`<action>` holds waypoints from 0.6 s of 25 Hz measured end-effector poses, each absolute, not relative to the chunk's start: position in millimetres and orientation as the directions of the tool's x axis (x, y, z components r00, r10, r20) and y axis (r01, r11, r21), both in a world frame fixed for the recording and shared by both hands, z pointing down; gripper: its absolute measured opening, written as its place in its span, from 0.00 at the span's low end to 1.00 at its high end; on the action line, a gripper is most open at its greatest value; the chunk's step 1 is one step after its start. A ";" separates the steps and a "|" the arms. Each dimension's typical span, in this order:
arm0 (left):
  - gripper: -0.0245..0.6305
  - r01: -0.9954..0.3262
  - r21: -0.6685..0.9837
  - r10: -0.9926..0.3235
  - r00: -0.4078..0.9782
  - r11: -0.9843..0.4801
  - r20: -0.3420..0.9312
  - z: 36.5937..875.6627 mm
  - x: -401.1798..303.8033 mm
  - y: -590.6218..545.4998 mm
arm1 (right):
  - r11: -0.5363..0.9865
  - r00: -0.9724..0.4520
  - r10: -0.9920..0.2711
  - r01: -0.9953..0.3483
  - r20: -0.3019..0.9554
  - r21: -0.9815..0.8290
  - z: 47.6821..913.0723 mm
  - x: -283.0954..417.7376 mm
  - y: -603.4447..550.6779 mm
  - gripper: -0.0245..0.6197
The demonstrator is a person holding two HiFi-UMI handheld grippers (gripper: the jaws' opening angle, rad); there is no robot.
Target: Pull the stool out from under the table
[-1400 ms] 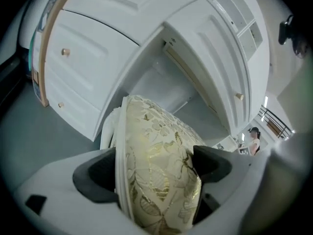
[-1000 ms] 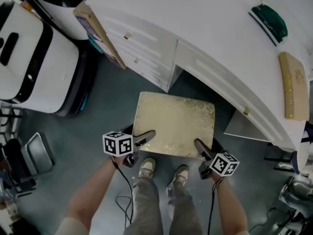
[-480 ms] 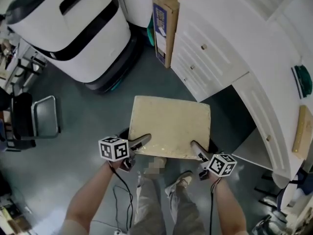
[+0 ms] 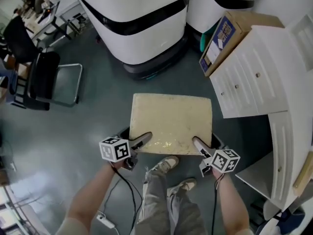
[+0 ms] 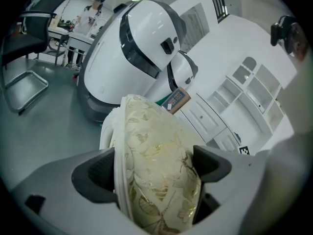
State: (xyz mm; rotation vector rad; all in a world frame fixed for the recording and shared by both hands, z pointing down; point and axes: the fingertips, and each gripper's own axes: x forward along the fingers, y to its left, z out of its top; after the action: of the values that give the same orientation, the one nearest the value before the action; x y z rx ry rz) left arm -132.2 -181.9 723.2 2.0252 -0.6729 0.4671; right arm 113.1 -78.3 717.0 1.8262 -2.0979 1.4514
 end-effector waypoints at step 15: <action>0.78 -0.734 0.628 -0.489 0.660 -0.260 0.569 741.8 -278.1 -198.9 | 0.104 -0.548 -0.636 -0.759 0.543 -0.643 746.1 -15.0 -164.8 0.75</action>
State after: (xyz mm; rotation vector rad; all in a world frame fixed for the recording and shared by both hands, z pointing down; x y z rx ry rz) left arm -278.1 -198.9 741.8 1.9216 -0.9590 0.3217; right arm -15.0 -164.8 746.1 1.4224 -2.2349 1.4350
